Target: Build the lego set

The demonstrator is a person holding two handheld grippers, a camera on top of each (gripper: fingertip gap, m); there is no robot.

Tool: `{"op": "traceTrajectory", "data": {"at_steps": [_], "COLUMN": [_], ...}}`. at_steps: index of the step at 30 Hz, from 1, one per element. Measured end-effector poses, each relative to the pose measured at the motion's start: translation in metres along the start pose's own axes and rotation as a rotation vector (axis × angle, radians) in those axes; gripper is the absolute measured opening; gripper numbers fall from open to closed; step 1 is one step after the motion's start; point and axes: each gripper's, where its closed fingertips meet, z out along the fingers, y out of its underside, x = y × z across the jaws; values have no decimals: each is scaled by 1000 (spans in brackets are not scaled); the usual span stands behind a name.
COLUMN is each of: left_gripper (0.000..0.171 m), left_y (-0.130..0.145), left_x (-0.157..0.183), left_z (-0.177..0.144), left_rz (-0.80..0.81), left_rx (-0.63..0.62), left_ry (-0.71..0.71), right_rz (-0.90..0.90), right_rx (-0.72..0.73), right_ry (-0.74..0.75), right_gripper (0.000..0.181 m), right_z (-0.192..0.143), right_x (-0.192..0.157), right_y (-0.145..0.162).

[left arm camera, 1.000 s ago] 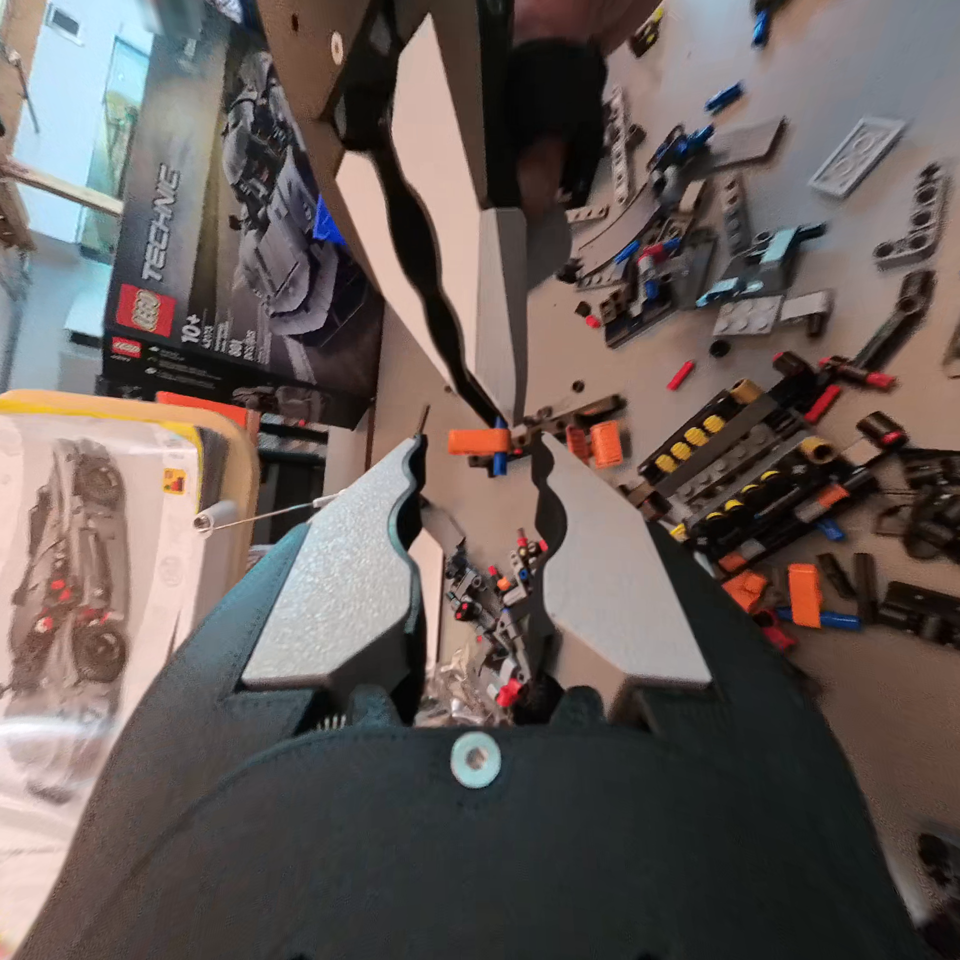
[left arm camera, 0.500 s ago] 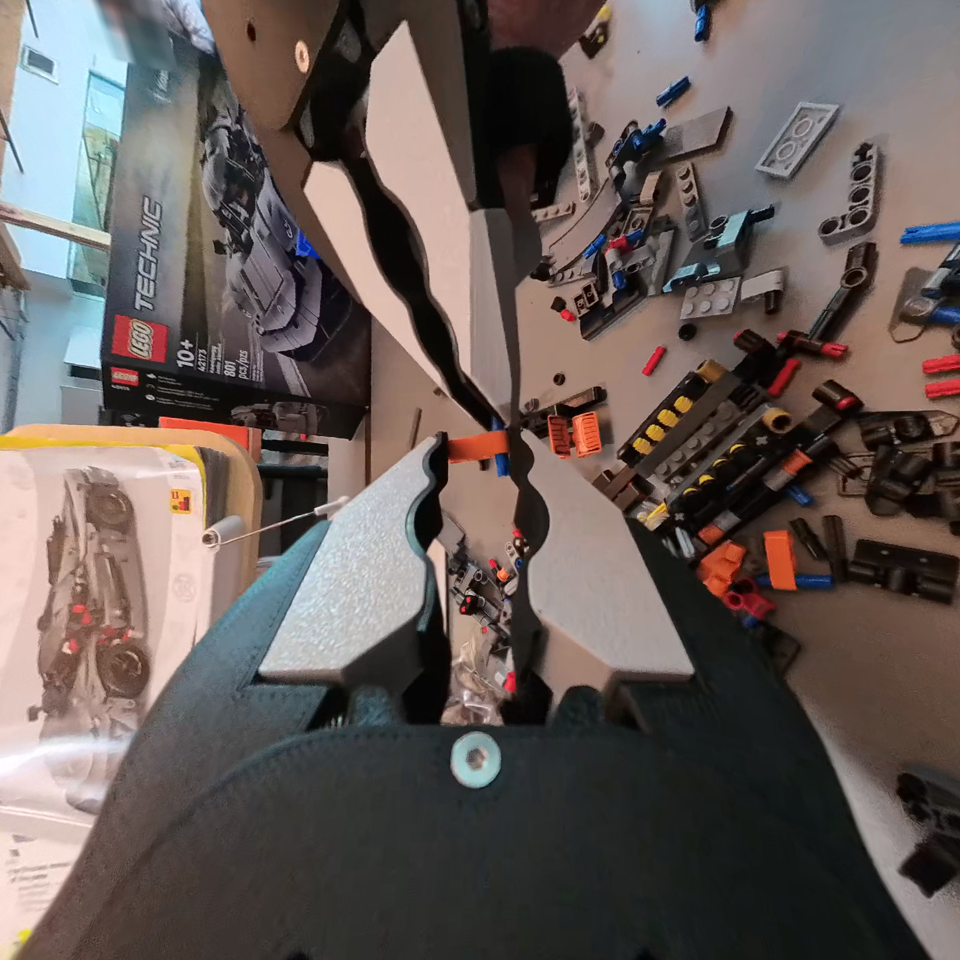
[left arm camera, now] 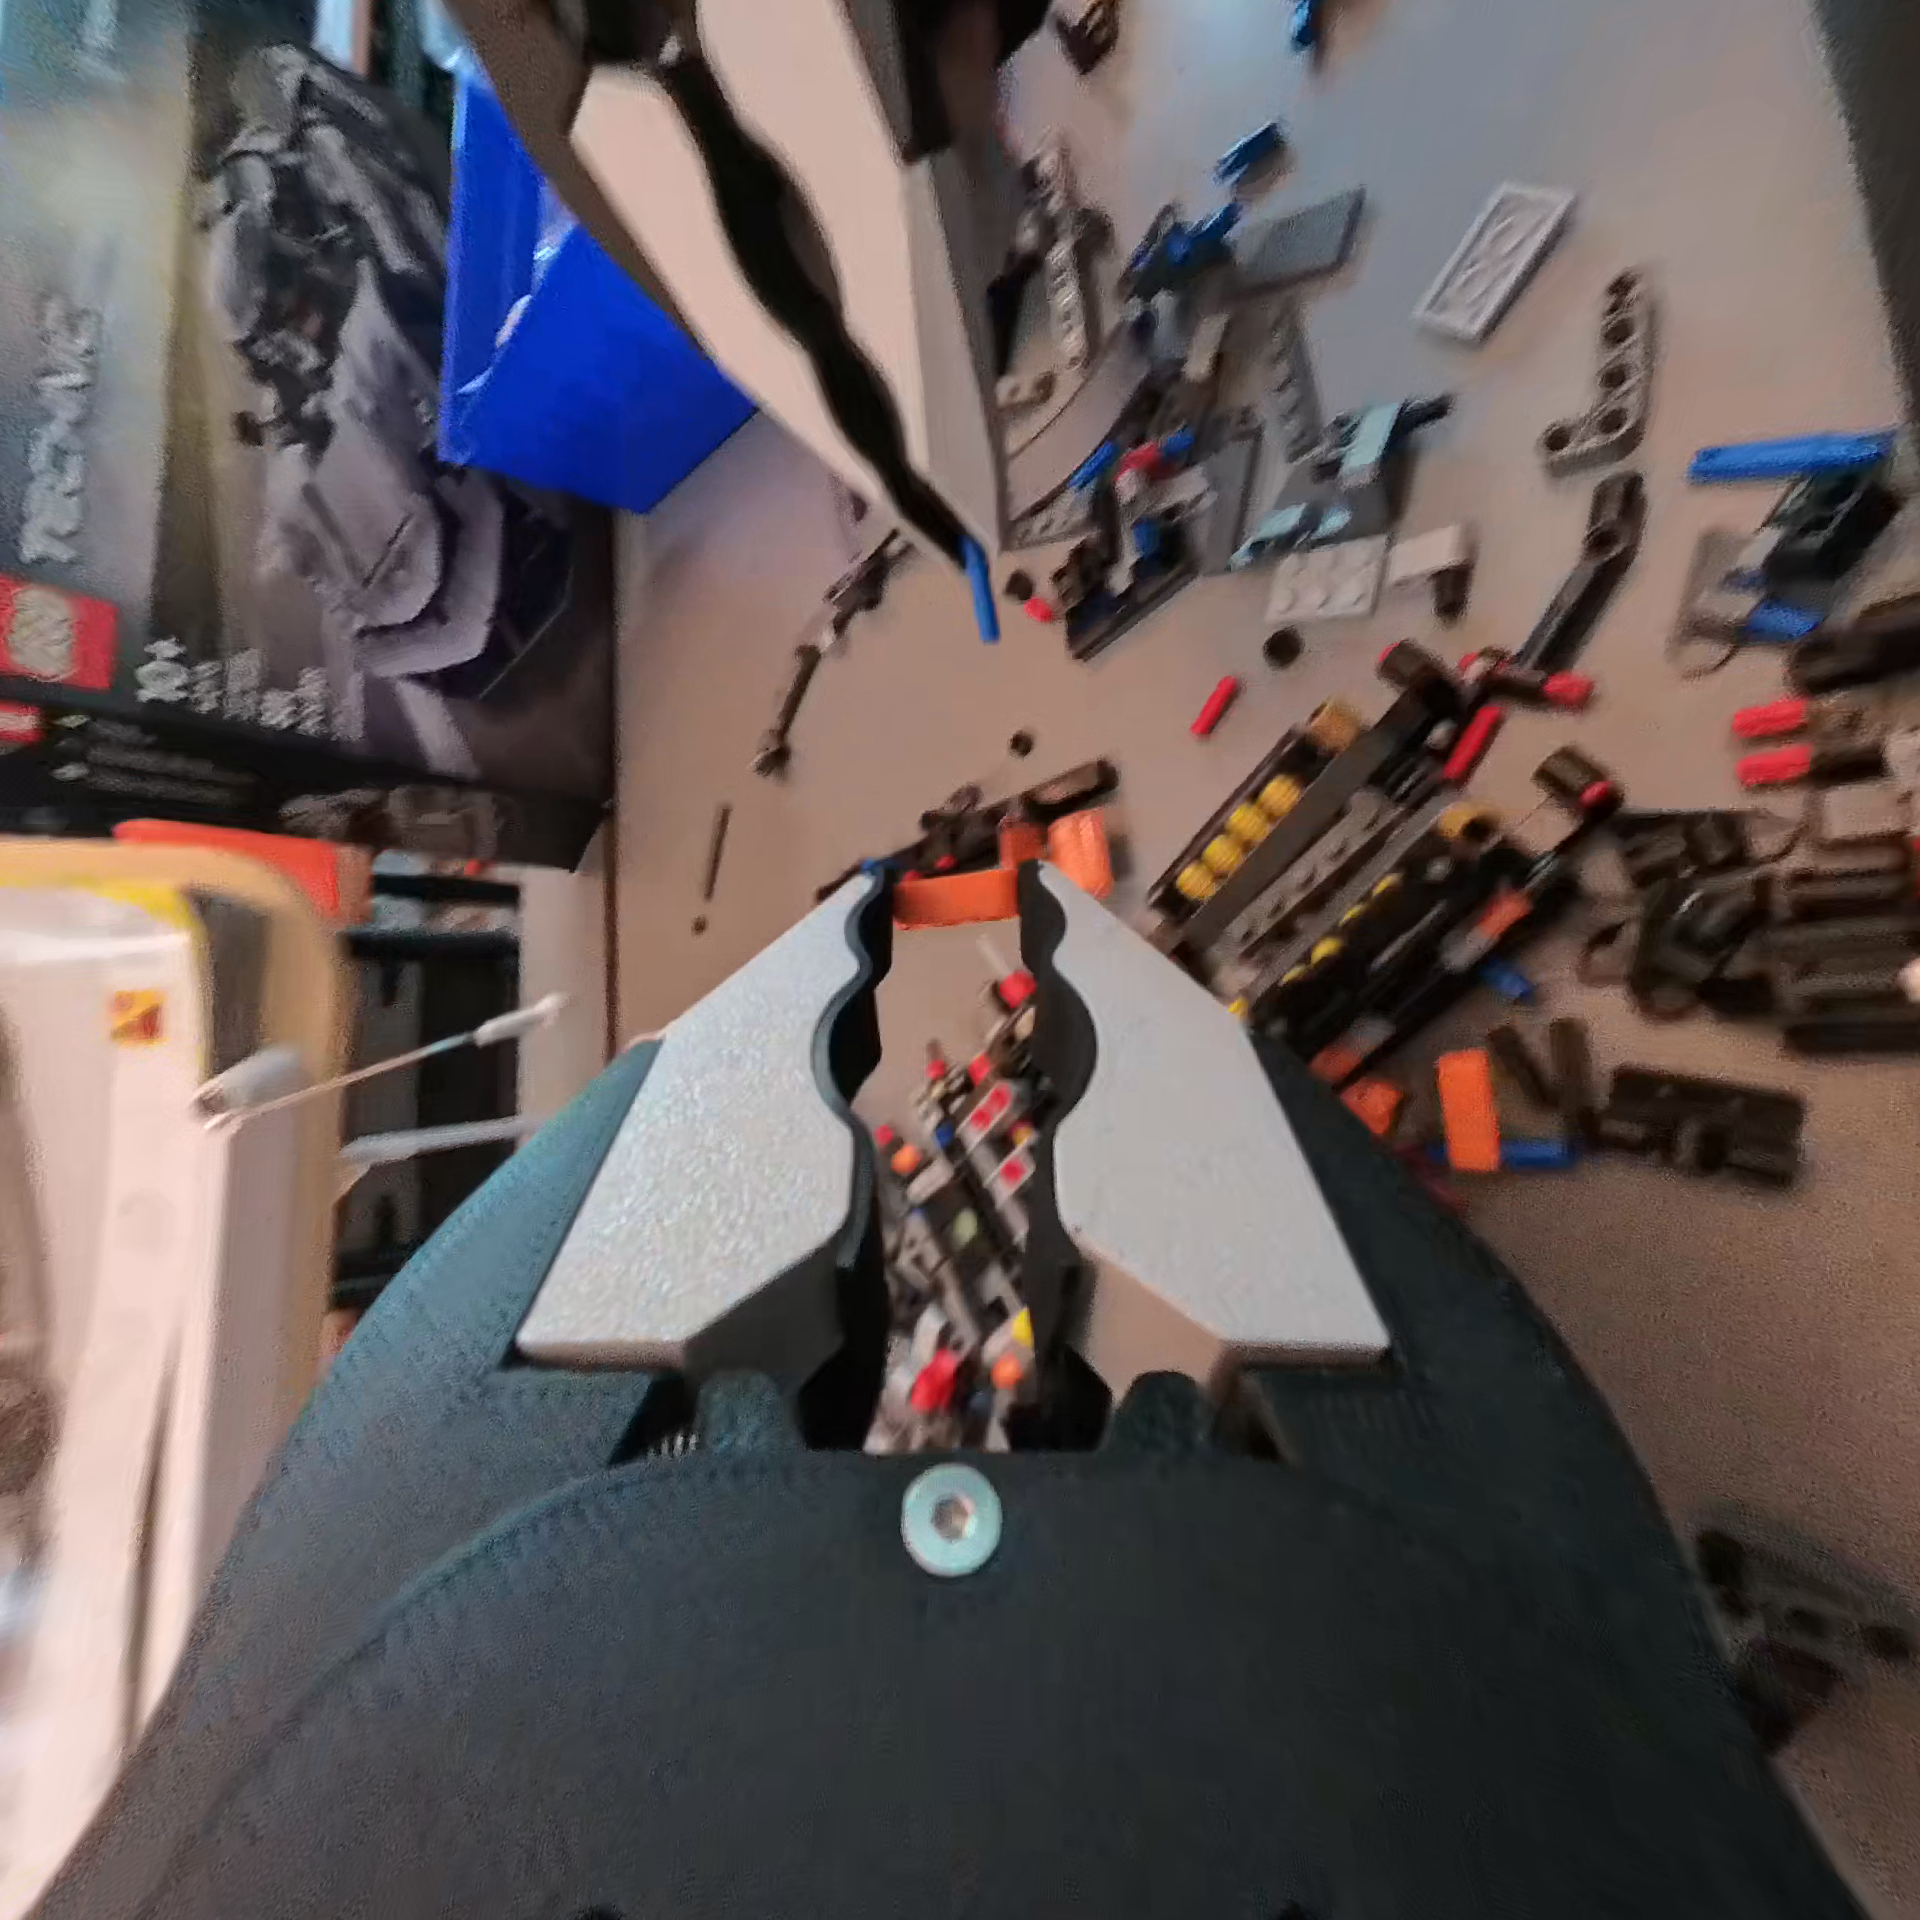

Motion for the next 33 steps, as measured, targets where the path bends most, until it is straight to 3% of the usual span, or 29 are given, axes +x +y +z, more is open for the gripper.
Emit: {"op": "traceTrajectory", "data": {"at_steps": [5, 10, 13, 16, 21, 25, 28, 33], "left_gripper": [22, 22, 31, 41, 40, 31, 31, 33], "left_y": [-16, -16, -11, -7, 9, 26, 33, 36], "left_x": [15, 22, 26, 22, -1, -19, -23, -25], "left_z": [21, 40, 45, 43, 28, 20, 19, 17], "left_rz": [-67, -137, -193, -241, -290, -373, -397, -410], "left_rx": [12, -6, -17, -14, -36, -37, -41, -37], "left_ry": [76, 117, 157, 167, 127, 84, 73, 65], "right_rz": [33, 27, 36, 17, -23, -67, -98, -18], "right_rx": [-136, -65, -39, -11, 63, -29, -105, 10], "right_ry": [-86, -58, 5, 15, 41, 63, 74, 57], "right_gripper": [5, 13, 13, 13, 18, 20, 4, 3], "right_z": [13, 20, 26, 31, 42, 67, 81, 65], "right_x": [-12, -7, 7, 8, 10, 14, 16, 18], "right_y": [29, 12, 5, -1, -24, -19, -10, -23]}}
